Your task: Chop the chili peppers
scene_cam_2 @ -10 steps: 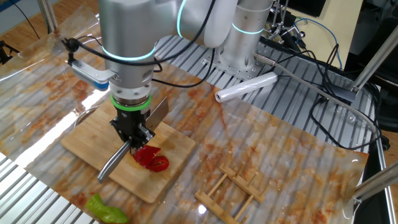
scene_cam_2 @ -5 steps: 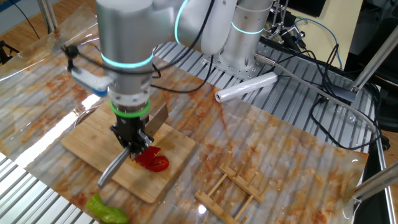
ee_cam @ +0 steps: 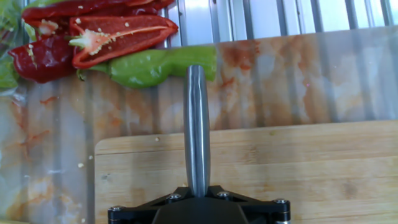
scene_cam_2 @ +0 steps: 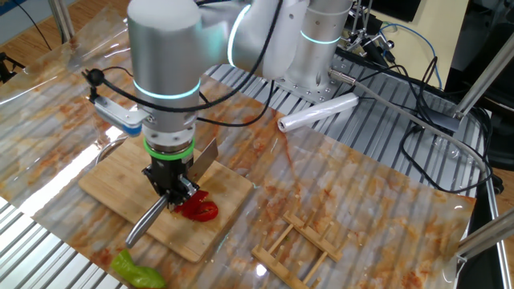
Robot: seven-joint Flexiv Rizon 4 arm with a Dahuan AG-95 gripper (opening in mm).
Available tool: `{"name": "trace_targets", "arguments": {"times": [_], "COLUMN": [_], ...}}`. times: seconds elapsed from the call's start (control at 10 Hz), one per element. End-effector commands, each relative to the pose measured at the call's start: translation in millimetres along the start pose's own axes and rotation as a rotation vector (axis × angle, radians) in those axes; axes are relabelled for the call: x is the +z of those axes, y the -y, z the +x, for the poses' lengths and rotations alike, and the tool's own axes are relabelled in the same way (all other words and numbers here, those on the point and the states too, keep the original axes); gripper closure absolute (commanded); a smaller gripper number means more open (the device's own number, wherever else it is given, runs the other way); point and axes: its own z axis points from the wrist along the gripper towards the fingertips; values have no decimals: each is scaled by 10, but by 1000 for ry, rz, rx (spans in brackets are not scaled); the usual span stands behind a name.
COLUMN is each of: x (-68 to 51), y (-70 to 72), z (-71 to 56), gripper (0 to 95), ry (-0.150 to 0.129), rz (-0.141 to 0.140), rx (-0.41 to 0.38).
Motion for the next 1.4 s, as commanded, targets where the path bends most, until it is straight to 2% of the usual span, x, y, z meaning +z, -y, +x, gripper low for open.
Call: {"name": "trace_targets", "arguments": {"times": [0.1,0.2,0.4,1.0,1.4], "x": [-64,-85,-81,-205,-215], "y": [-11,-17,-19,-6,-9], "z": [50,72,64,100,160], "gripper": [950,950,950,950,950], "ry": [56,71,46,40,33], "rz": [-6,-5,-9,-1,2], "rx": [-3,3,4,-1,0]}}
